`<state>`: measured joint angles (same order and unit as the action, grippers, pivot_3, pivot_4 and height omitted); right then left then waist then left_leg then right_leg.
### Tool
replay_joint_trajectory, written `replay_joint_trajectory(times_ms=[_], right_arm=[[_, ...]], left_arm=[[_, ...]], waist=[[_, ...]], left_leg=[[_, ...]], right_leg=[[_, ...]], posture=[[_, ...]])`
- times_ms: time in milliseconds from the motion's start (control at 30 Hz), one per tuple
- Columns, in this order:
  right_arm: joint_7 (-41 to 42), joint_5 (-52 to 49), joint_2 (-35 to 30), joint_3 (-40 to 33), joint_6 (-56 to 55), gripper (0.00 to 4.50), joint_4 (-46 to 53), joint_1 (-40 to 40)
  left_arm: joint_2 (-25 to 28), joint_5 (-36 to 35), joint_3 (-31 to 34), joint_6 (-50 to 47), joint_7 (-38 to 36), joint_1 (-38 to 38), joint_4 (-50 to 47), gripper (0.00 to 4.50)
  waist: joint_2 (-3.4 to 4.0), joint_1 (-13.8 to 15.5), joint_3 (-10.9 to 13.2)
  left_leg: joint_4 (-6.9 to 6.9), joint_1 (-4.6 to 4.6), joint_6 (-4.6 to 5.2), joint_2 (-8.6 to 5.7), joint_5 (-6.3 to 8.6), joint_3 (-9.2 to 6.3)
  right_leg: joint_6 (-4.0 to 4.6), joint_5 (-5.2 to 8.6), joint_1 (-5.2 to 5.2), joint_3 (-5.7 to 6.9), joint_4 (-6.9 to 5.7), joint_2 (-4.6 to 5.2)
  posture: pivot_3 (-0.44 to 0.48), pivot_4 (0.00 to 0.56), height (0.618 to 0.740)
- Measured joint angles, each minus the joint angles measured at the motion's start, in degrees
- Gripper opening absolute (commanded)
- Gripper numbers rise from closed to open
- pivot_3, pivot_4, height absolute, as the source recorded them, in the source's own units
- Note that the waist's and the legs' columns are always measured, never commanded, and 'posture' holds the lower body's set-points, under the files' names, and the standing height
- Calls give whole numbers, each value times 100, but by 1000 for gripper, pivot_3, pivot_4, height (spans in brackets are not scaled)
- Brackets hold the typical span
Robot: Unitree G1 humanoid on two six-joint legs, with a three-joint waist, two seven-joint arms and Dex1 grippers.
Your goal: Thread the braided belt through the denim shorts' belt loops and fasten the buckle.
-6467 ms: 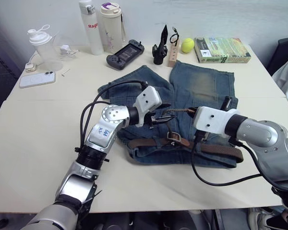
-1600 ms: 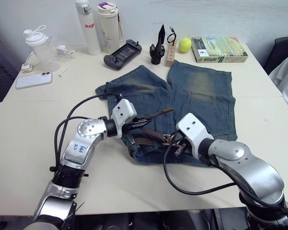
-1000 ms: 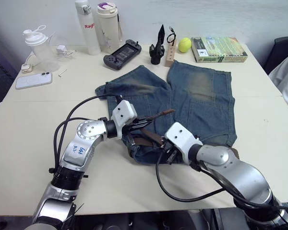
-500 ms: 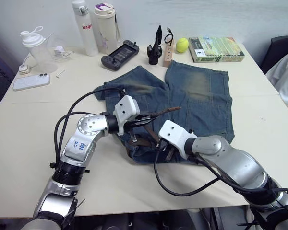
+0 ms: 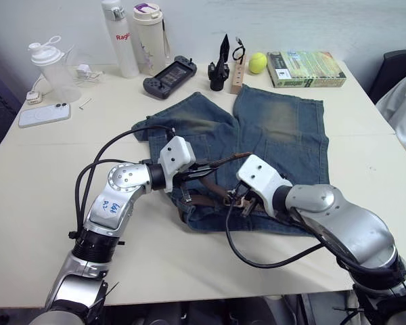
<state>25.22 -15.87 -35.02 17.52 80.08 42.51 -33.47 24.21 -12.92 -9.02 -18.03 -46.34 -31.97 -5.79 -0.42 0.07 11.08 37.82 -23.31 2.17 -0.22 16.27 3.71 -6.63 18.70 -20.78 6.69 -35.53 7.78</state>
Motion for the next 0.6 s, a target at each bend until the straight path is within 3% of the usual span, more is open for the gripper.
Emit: replay_joint_trajectory(times_ms=[600], right_arm=[[-363, 360, -38, 805, -783, 109, -308, 422]], left_arm=[[-17, -12, -2, -30, 44, -1, -1, 0]], waist=[[0, -1, 0]], left_leg=[[-2, 2, 0, 0, 0, 2]], right_leg=[[0, 0, 0, 1, 0, -2]], posture=[[0, 150, 724]])
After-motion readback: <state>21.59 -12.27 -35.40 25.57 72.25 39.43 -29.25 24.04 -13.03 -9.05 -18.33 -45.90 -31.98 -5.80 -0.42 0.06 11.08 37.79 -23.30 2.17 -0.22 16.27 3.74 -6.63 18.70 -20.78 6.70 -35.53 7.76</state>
